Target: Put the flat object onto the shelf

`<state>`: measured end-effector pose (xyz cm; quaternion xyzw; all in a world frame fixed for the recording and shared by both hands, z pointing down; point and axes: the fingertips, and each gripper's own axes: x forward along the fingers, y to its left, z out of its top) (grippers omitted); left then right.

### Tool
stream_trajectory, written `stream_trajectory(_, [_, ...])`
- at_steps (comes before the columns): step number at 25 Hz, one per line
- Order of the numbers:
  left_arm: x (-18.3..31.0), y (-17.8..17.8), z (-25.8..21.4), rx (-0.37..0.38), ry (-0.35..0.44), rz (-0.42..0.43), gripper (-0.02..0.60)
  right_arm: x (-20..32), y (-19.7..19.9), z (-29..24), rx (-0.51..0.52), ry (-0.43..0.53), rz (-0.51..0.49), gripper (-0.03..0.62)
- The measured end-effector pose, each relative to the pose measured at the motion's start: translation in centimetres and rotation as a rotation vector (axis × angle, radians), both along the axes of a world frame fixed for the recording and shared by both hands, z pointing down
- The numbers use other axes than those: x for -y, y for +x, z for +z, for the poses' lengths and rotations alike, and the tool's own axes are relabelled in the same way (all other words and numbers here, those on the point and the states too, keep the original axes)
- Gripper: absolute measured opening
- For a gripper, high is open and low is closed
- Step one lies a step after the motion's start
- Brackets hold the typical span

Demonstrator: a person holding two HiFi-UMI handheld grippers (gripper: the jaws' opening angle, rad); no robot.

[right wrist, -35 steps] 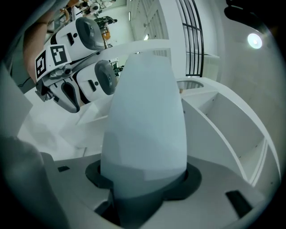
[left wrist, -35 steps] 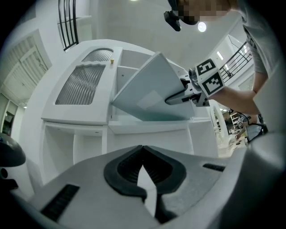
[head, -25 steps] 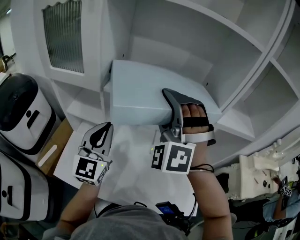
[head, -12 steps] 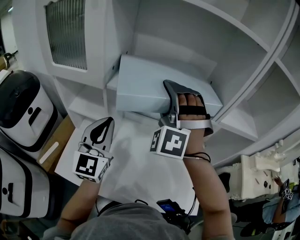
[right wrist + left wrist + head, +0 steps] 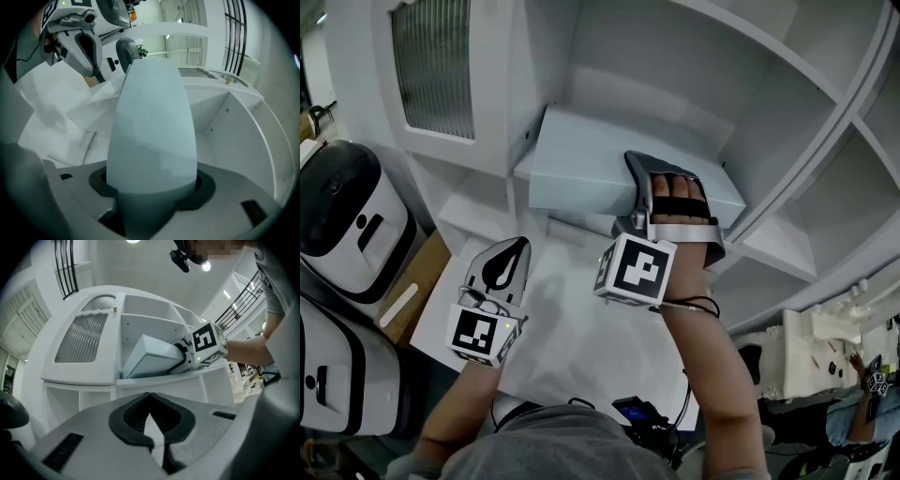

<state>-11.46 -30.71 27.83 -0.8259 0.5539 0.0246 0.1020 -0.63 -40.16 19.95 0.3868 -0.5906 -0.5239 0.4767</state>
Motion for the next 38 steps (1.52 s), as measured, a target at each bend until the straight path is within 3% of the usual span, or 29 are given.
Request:
stream_trajectory(5, [-0.1, 0.5, 0.1, -0.002, 0.0, 0.015, 0.008, 0.0, -0.3, -0.1, 0.007, -0.04, -0.031, 0.282])
stream_trajectory(9, [-0.8, 0.9, -0.2, 0.002, 0.003, 0.029, 0.008, -1.4, -0.8, 0.3, 0.047, -0.137, -0.1, 0.293])
stream_trajectory(12, [-1.5, 1.7, -1.8, 0.021, 0.038, 0.041, 0.008, -1.9, -1.0, 0.9, 0.063, -0.193, -0.126, 0.305])
stream_trajectory(17, [-1.2, 2.6, -5.0, -0.012, 0.083, 0.054, 0.008, -2.3, -1.1, 1.6, 0.083, -0.242, -0.149, 0.322])
stream_trajectory(22, [0.1, 3.5, -6.7, 0.004, 0.111, 0.046, 0.008, -2.6, -1.0, 1.6, 0.095, -0.251, -0.155, 0.327])
stream_trajectory(38, [4.2, 4.1, -5.8, -0.023, 0.056, 0.026, 0.008, -6.2, 0.3, -0.8, 0.224, -0.245, -0.234, 0.323])
